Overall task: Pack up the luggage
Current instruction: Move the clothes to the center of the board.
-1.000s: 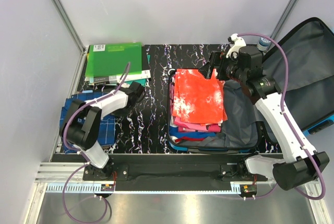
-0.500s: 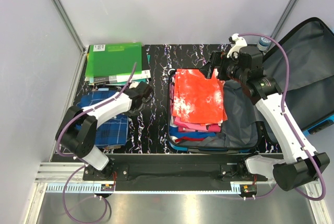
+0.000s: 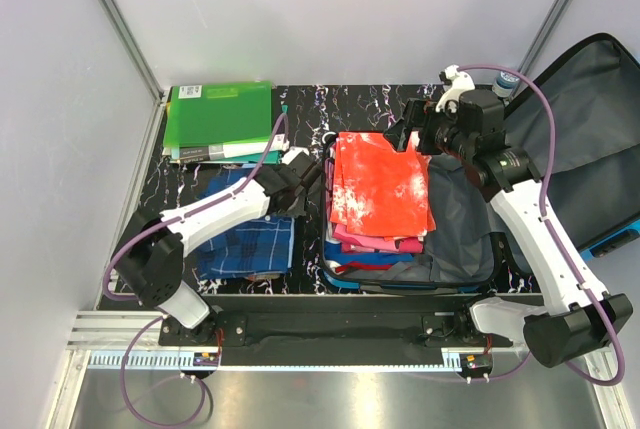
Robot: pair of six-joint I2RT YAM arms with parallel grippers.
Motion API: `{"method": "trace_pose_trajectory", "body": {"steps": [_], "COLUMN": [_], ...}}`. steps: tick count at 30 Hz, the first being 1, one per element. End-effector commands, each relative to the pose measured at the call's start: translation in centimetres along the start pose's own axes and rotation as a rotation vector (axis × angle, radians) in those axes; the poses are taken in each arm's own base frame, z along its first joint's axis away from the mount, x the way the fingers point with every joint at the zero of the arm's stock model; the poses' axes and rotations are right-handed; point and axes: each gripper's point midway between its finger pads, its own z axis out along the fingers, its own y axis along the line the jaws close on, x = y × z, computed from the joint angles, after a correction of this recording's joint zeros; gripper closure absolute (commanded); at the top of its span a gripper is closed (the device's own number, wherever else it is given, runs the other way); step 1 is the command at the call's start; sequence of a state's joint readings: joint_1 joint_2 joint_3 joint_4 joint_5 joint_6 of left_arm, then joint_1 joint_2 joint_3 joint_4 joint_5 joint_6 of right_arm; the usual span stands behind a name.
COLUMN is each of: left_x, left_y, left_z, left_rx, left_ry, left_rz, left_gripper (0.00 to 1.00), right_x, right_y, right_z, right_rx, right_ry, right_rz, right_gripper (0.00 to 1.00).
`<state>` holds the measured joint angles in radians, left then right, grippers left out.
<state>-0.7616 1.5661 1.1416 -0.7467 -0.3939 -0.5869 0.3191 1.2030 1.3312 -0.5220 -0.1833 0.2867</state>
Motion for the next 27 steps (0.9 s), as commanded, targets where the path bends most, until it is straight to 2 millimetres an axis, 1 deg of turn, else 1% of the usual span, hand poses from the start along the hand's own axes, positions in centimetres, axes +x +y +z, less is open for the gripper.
{"method": "trace_pose_trajectory", "body": {"steps": [1,2,4,5,6,7,8,9,10,11,12,13,14,15,16,17,18,19,20,21,22,23,24,25,27], "left_x": [-3.8,-4.1,-4.3,-4.9,-5.1,-5.1,-5.3,-5.7,-5.8,-6.0,-6.5,-6.7,-6.8,-6.9,-7.2,-7.2,-7.3,-7.5,-7.5,-7.5,-7.7,-7.6,-7.4,-7.5,-7.1], "left_y": [-3.2,-3.0,-2.5,-2.0,-1.6,-1.1,-0.3,0.3,1.2,1.6,2.3,2.8,3.6,4.1,4.8,5.5,6.1,7.1,7.7,8.2,8.9,9.2,9.5,10.0,10.6], "left_z": [-1.5,-1.9,-2.2,-2.9,-3.1,-3.2,-3.2,-4.1,-4.2,-4.7,-5.9,-6.3,-6.6,-7.0,-8.1,-8.2,-8.6,-9.5,-9.8,-10.2,-10.8,-11.0,-11.0,-11.2,-10.7], "left_rx": [0.138,0.141,0.144,0.156,0.159,0.161,0.161,0.176,0.173,0.177,0.192,0.195,0.204,0.213,0.233,0.251,0.258,0.264,0.261,0.259,0.268,0.271,0.269,0.268,0.255], "left_ry": [-0.101,-0.115,-0.126,-0.147,-0.154,-0.157,-0.156,-0.18,-0.183,-0.2,-0.238,-0.25,-0.257,-0.266,-0.295,-0.295,-0.305,-0.337,-0.347,-0.357,-0.378,-0.384,-0.388,-0.401,-0.399], "left_rz": [-0.086,-0.091,-0.1,-0.119,-0.128,-0.134,-0.149,-0.165,-0.176,-0.182,-0.196,-0.195,-0.212,-0.218,-0.226,-0.242,-0.246,-0.247,-0.247,-0.251,-0.252,-0.255,-0.25,-0.257,-0.243], "left_gripper": [0.86,0.72,0.49,0.39,0.25,0.2,0.17,0.14,0.13,0.12,0.11,0.1,0.09,0.08,0.07,0.06,0.05,0.05,0.03,0.03,0.02,0.01,0.01,0.01,0.01], "right_x": [0.8,1.3,1.7,2.2,2.5,2.6,3.2,3.5,3.7,4.5,5.6,6.0,7.1,8.4,8.8,10.0,10.9,11.9,13.6,14.1,15.2,16.9,17.4,18.9,20.0], "right_y": [1.1,1.6,2.2,2.9,3.4,3.7,4.6,5.3,5.9,6.7,8.5,9.7,10.4,12.3,13.3,13.9,14.9,16.3,16.8,17.7,18.6,18.7,19.0,19.1,19.5], "right_z": [-0.2,0.1,0.3,0.6,0.6,0.8,1.0,1.2,1.3,1.8,1.9,2.1,2.7,2.7,3.0,3.7,3.9,3.9,4.6,4.9,5.0,5.8,6.4,7.1,7.8], "right_rx": [-0.052,-0.086,-0.124,-0.159,-0.169,-0.173,-0.189,-0.197,-0.209,-0.222,-0.26,-0.29,-0.304,-0.345,-0.368,-0.374,-0.392,-0.423,-0.424,-0.45,-0.469,-0.459,-0.465,-0.454,-0.436], "right_ry": [0.031,0.058,0.084,0.11,0.119,0.119,0.134,0.14,0.143,0.163,0.192,0.198,0.227,0.259,0.26,0.291,0.313,0.333,0.38,0.385,0.412,0.455,0.462,0.494,0.514], "right_rz": [0.012,0.018,0.03,0.033,0.034,0.033,0.019,0.016,0.014,0.008,0.006,0.003,0.006,0.008,0.01,0.014,0.019,0.013,0.026,0.032,0.038,0.068,0.078,0.082,0.088], "right_gripper": [0.0,0.0,0.0,0.0,0.02,0.02,0.02,0.02,0.03,0.03,0.03,0.04,0.05,0.06,0.07,0.07,0.08,0.08,0.1,0.11,0.13,0.15,0.16,0.18,0.19]}}
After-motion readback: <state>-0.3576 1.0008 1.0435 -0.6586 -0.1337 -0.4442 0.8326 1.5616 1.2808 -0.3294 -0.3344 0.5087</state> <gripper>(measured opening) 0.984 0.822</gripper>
